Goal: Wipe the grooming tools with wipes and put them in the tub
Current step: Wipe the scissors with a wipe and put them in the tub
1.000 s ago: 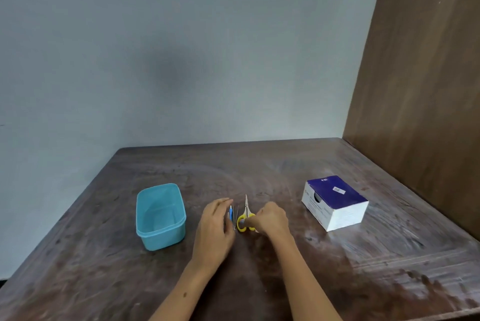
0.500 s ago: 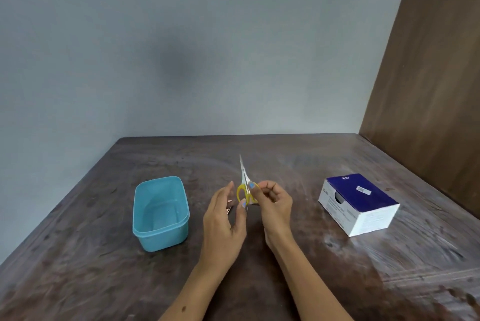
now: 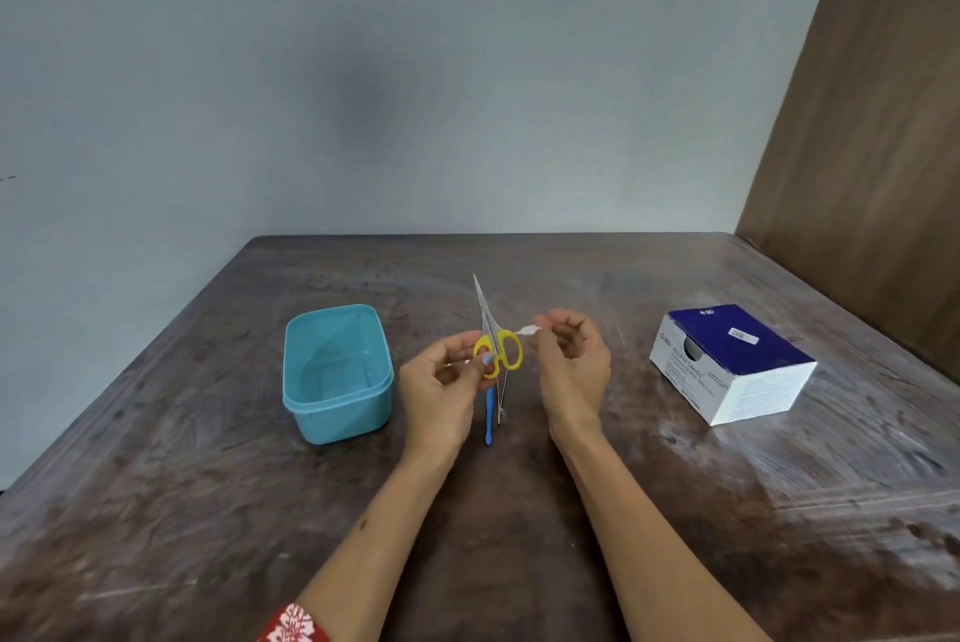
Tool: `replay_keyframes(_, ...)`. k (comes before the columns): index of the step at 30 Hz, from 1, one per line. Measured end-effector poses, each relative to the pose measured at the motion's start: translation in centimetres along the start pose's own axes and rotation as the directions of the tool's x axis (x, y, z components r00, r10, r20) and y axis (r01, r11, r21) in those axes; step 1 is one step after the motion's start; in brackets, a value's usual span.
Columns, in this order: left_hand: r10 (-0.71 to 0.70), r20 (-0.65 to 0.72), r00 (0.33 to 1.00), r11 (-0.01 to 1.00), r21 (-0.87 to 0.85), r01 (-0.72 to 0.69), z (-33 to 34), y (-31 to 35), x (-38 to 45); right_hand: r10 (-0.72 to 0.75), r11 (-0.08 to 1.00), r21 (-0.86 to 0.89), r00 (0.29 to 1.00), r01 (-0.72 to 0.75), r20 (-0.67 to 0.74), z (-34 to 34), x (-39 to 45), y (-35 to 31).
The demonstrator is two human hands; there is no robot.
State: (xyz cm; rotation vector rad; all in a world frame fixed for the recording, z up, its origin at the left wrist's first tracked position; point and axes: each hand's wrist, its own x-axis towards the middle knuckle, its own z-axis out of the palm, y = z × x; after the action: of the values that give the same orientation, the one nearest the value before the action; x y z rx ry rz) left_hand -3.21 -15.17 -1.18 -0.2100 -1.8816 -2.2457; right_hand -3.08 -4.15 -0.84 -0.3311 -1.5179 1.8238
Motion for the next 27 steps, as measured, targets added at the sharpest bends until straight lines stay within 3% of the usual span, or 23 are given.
replay_keyframes(3,0.004,0.019,1.000,0.999,0.038,-0.005,-0.2,-0.2,0.0,-0.186,0.982,-0.043,0.981,0.183,-0.058,0.1,-0.5,-0.6)
replay_keyframes(10,-0.016,0.073,0.997,1.000,0.006,0.016,-0.3,-0.2,-0.3,-0.415,0.894,-0.107,0.893,0.436,0.173,0.0,-1.8,-0.5)
replay_keyframes(14,-0.049,0.062,0.997,0.997,-0.060,0.052,-0.4,-0.2,-0.2,-0.505,0.746,-0.340,0.819,0.573,0.273,-0.3,-1.6,-0.3)
replay_keyframes(19,-0.110,0.046,0.993,0.990,-0.085,0.114,-0.5,-0.3,-0.1,-0.538,0.690,-0.371,0.783,0.621,0.311,-0.4,-1.8,-0.2)
replay_keyframes(27,-0.106,0.158,0.982,0.992,-0.054,0.116,-0.6,0.1,-0.3,-0.367,0.875,-0.241,0.900,0.420,0.237,-0.5,-1.9,-0.5)
